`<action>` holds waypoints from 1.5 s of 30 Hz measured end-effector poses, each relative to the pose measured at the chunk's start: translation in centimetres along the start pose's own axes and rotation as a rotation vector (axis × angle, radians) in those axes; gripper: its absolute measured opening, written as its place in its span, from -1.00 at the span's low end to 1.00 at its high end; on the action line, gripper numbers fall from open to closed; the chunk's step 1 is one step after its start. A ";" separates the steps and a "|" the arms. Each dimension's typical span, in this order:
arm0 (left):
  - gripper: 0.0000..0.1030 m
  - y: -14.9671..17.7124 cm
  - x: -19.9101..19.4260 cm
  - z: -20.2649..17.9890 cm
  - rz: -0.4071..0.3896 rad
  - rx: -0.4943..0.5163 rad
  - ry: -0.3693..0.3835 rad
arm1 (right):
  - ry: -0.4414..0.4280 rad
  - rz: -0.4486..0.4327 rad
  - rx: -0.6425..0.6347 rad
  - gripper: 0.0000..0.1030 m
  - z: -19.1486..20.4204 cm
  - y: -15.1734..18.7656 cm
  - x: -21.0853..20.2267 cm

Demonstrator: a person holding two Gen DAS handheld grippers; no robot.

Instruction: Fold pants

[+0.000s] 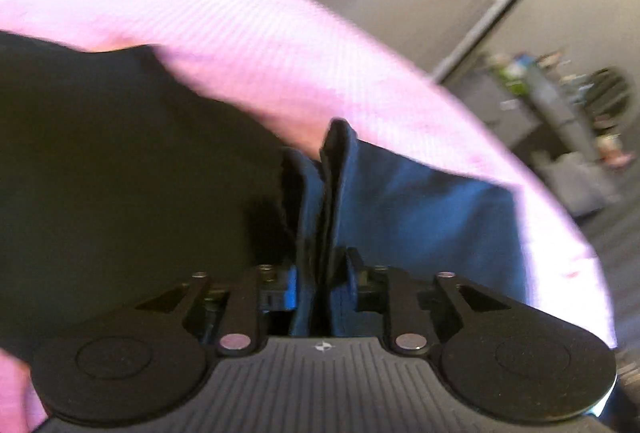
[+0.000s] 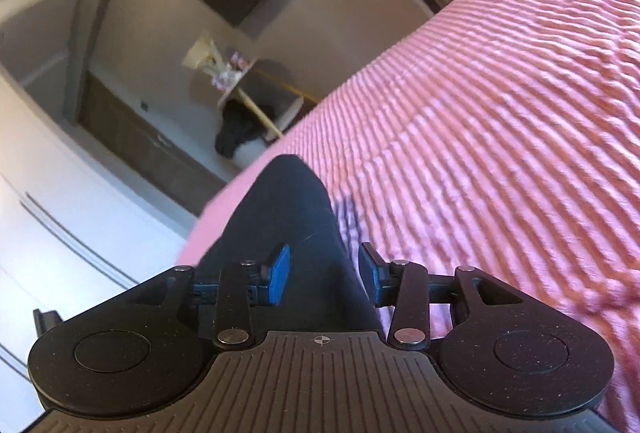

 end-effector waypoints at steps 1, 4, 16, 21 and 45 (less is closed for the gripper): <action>-0.26 0.4 0.0 0.7 -0.010 0.007 -0.022 | 0.009 0.015 -0.012 -0.19 0.4 0.1 0.6; 0.36 1.3 0.1 1.3 -0.041 -0.030 0.009 | 0.041 0.031 -0.097 -0.42 2.1 0.0 2.3; 0.43 0.7 2.3 1.8 -0.030 -0.057 0.031 | 0.211 0.192 -0.402 -0.70 4.5 1.0 14.7; 0.38 0.5 2.9 1.4 -0.038 -0.053 0.040 | 0.183 0.176 -0.419 -0.70 4.3 1.5 13.8; -0.70 -1.7 -3.7 6.3 -0.141 -0.005 -0.072 | -0.025 0.258 0.095 0.00 1.1 3.9 -1.3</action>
Point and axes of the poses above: each gripper's, at about its wrist camera, not at the fingertips, and x roughly the way its jaws point, z to its left, y to its underside, the point moved 7 cm from there along x, roughly the way its jaws point, and after that the axes turned 5 degrees about -z, right-handed, at the moved point
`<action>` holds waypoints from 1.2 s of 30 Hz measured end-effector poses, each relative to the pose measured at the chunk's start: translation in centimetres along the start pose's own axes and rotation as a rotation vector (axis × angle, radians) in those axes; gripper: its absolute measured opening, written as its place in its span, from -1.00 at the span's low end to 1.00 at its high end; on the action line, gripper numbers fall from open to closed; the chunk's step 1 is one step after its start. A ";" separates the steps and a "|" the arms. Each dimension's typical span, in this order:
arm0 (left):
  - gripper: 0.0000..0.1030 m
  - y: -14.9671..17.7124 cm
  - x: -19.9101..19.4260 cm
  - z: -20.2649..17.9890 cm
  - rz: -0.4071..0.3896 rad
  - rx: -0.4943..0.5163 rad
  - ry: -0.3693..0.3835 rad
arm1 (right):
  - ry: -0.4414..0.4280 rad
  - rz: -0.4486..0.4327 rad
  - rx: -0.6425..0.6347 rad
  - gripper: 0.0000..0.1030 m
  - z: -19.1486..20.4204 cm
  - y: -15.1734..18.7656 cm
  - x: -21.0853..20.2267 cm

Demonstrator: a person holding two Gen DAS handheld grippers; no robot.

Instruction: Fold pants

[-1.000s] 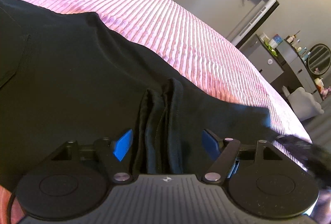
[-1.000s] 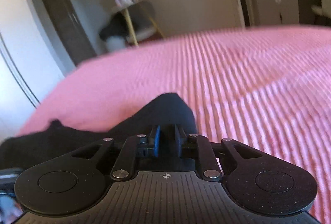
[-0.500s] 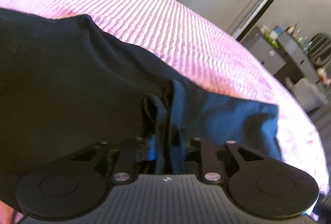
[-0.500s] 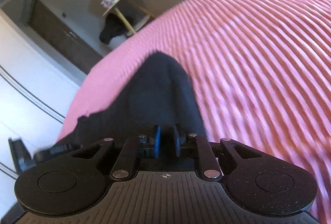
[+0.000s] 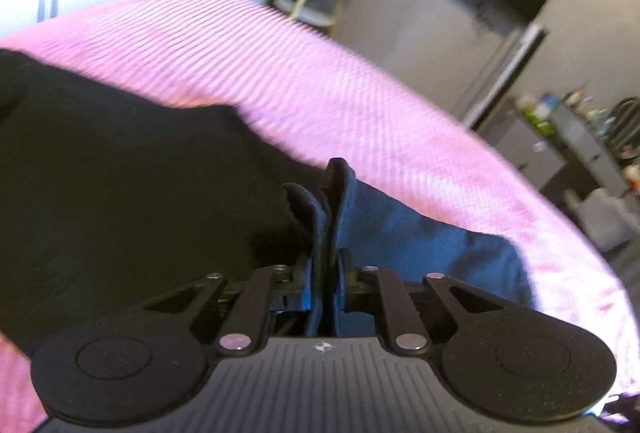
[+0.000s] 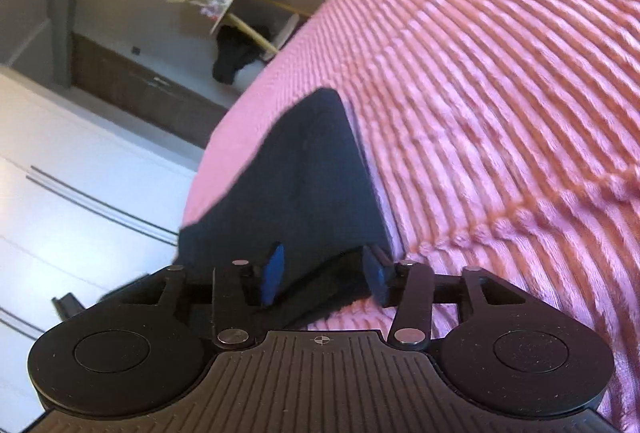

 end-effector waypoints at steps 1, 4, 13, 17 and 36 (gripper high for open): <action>-0.70 0.4 0.0 0.5 -0.001 0.007 -0.028 | 0.014 -0.007 -0.028 0.00 0.4 -0.2 0.1; -0.44 1.4 -0.4 1.0 -0.025 0.046 -0.072 | 0.037 -0.043 -0.099 -0.09 1.7 -0.9 0.5; 0.10 2.9 1.1 0.4 0.020 0.072 -0.065 | 0.190 -0.057 -0.399 -0.74 6.0 -4.1 8.6; 0.05 2.6 2.1 0.4 0.038 0.041 -0.027 | 0.312 -0.042 -0.533 -0.85 5.8 -4.7 13.9; -0.43 -1.9 0.9 0.7 -0.036 0.120 -0.084 | 0.173 -0.097 -0.402 -0.18 6.3 -0.7 7.4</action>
Point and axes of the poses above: each gripper's, at about its wrist camera, not at the fingertips, and x roughly the way its jaws point, z to its left, y to its underside, the point moved 7 cm from there along x, roughly the way its jaws point, and after that the axes turned 5 degrees about -z, right-handed, at the moved point
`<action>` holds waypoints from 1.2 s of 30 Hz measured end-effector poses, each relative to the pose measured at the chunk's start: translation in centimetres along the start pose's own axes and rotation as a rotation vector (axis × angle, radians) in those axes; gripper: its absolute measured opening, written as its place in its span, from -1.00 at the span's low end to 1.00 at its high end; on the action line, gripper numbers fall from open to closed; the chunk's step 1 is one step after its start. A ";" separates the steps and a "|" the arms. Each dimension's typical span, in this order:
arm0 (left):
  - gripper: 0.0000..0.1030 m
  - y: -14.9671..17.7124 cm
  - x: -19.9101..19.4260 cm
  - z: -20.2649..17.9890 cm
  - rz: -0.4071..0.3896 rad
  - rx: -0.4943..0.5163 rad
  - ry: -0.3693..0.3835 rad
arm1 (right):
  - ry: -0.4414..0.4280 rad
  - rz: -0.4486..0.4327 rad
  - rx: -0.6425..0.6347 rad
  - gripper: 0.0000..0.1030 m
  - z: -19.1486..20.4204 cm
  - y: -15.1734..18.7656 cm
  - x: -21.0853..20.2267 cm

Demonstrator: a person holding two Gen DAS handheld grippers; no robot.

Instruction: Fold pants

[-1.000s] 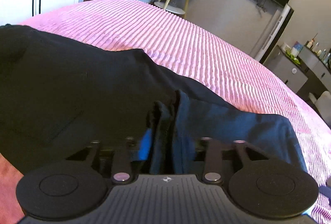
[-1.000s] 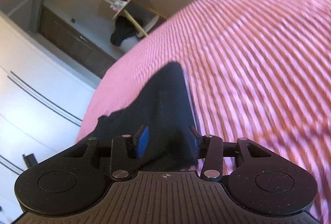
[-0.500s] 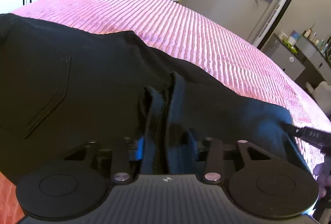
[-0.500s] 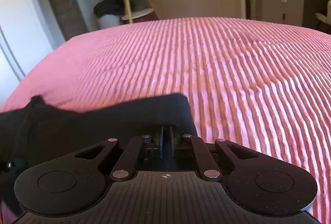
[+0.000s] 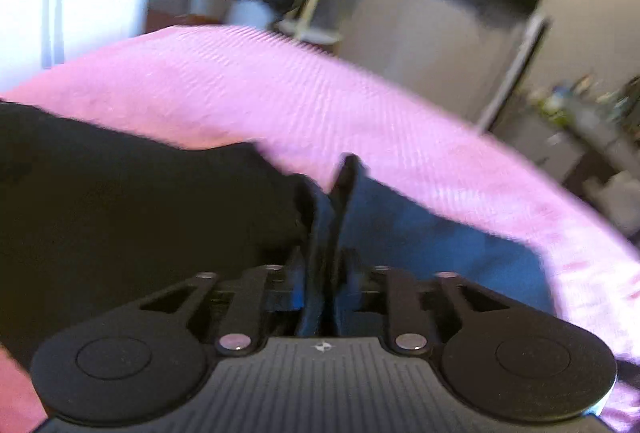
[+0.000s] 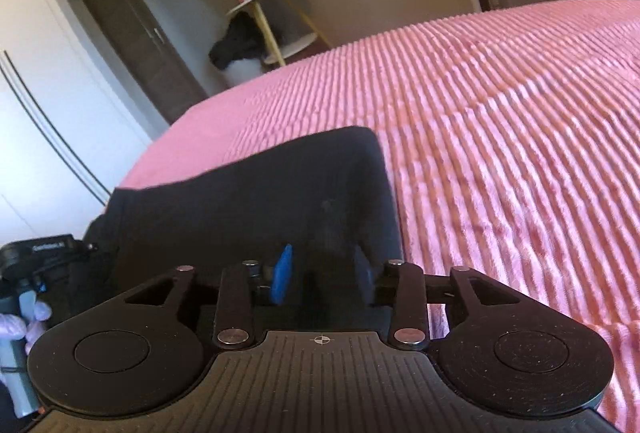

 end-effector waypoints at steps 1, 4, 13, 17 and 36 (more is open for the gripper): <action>-0.43 0.4 0.2 0.6 0.017 0.013 -0.045 | 0.005 0.000 -0.006 -0.18 0.0 -0.1 0.0; -0.10 1.6 -0.6 3.0 0.039 -0.001 -0.130 | -0.008 0.014 0.016 -0.18 0.3 0.1 -0.3; 0.34 3.2 -2.2 3.6 0.054 -0.020 -0.151 | 0.032 0.086 -0.023 -0.30 1.8 2.0 0.4; 0.34 3.4 -2.5 2.9 0.055 -0.001 -0.142 | 0.049 0.105 -0.018 -0.31 1.5 2.3 0.7; 0.72 3.3 -7.8 18.0 -0.134 -0.533 -0.154 | 0.045 0.152 0.012 -0.21 0.9 3.1 1.5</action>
Point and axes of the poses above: each gripper's, at about its wrist camera, not at the fingertips, and x roughly the way its jaws point, z to its left, y to its underside, the point moved 7 cm from there along x, roughly the way its jaws point, and after that the axes turned 5 degrees about -z, right-handed, at the moved point
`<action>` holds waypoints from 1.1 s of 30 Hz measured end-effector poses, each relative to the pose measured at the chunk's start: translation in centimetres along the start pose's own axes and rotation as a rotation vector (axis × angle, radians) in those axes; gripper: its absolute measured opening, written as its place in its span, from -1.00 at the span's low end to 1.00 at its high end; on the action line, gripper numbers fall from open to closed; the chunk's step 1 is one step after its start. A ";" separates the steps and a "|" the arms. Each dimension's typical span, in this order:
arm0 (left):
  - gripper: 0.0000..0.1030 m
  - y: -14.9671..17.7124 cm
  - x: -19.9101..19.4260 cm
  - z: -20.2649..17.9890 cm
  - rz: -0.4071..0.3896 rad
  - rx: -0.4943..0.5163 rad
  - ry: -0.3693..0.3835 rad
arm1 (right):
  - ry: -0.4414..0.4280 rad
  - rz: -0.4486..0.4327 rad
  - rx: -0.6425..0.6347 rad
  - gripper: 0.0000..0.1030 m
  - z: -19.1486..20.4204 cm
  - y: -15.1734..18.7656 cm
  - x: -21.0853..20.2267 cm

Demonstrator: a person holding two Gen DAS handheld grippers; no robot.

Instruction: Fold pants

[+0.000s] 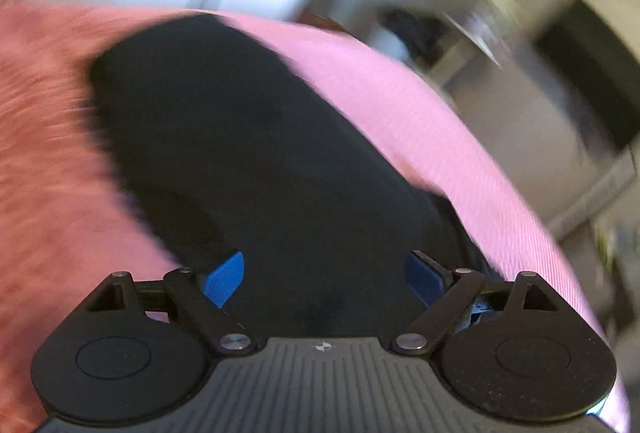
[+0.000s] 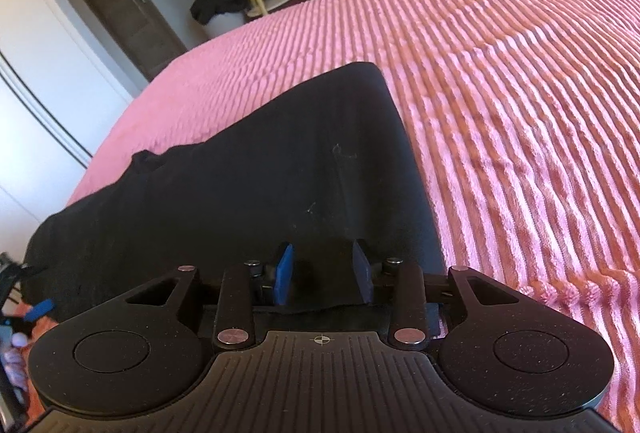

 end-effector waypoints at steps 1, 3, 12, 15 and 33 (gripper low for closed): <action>0.72 -1.1 -0.3 2.3 -0.023 -0.075 -0.016 | -0.004 0.000 0.000 -0.17 0.0 0.0 0.0; 0.72 -2.6 -0.5 6.1 -0.048 -0.197 -0.030 | -0.010 0.000 -0.004 -0.09 0.2 0.0 0.1; 0.71 -5.7 3.2 12.1 -0.062 -0.409 0.052 | -0.055 -0.005 0.038 0.01 0.1 -0.2 0.6; 0.70 -6.5 5.0 11.8 -0.071 -0.432 0.074 | -0.063 -0.011 0.059 0.01 -0.1 -0.2 0.7; -0.61 -10.5 -1.5 -1.3 -0.170 0.115 0.087 | -0.097 -0.037 0.145 -0.03 -0.7 0.0 0.2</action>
Point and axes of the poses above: each gripper's, at about its wrist camera, not at the fingertips, and x roughly the way its jaws point, z to its left, y to its underside, the point moved 7 cm from there along x, roughly the way its jaws point, and after that the axes turned 5 degrees about -z, right-handed, at the moved point
